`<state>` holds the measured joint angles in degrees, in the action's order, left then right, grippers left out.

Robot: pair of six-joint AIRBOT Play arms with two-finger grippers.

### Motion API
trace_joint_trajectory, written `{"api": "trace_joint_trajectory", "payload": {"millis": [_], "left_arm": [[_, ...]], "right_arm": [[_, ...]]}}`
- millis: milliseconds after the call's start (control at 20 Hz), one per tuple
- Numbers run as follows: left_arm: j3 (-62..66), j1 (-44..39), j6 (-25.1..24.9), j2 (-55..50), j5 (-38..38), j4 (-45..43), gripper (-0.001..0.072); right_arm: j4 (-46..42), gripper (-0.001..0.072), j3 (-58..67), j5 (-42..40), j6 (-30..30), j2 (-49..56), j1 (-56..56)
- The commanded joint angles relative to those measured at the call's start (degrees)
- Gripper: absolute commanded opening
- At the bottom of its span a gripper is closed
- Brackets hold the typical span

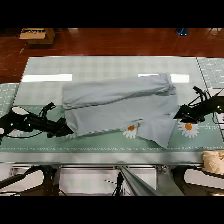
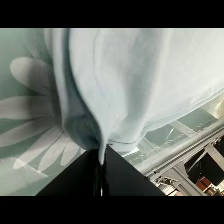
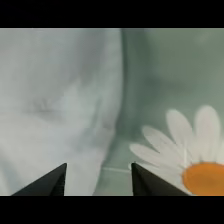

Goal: Fold the shirts.

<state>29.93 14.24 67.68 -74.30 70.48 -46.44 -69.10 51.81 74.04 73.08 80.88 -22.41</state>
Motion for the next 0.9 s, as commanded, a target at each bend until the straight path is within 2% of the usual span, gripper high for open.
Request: {"api": "trace_joint_trajectory", "payload": {"millis": [0, 150, 300, 400, 500, 600, 700, 850], "left_arm": [[0.04, 0.07, -1.22, 0.04, -0.72, 1.14, 0.0024], [1.51, 0.09, -3.93, 0.17, -0.24, 5.4, 0.0024], [8.44, 0.09, -4.7, 2.89, 2.03, 8.0, 0.0024], [15.17, 0.09, -4.63, 5.46, 1.38, 9.88, 0.0024], [21.92, 0.07, -3.78, 6.32, -1.33, 12.11, 0.0024], [26.38, -0.39, -1.57, 5.88, -6.75, 12.63, 0.0024], [28.0, -0.7, -1.38, 5.09, -11.82, 12.63, 0.0024], [28.02, -0.83, -0.76, 1.99, -15.58, 12.66, 0.0024]], "right_arm": [[0.63, 0.0343, -2.14, -5.62, 2.19, -0.09, 5.31], [1.4, 0.0017, -1.81, -3.13, 1.88, -1.66, 6.93], [1.95, 0.002, 2.89, -0.44, -4.17, -8.9, 6.4], [4.2, 0.002, 7.65, -7.1, -4.42, -13.88, 6.51], [9.75, 0.0019, 11.85, -16.7, -1.99, -15.39, 6.56], [14.82, 0.0018, 15.17, -21.03, -1.49, -12.41, 6.58], [18.86, 0.0018, 17.44, -25.2, -1.51, -7.58, 6.58], [25.24, 0.0018, 20.02, -31.19, -1.31, -0.66, 6.6]]}}
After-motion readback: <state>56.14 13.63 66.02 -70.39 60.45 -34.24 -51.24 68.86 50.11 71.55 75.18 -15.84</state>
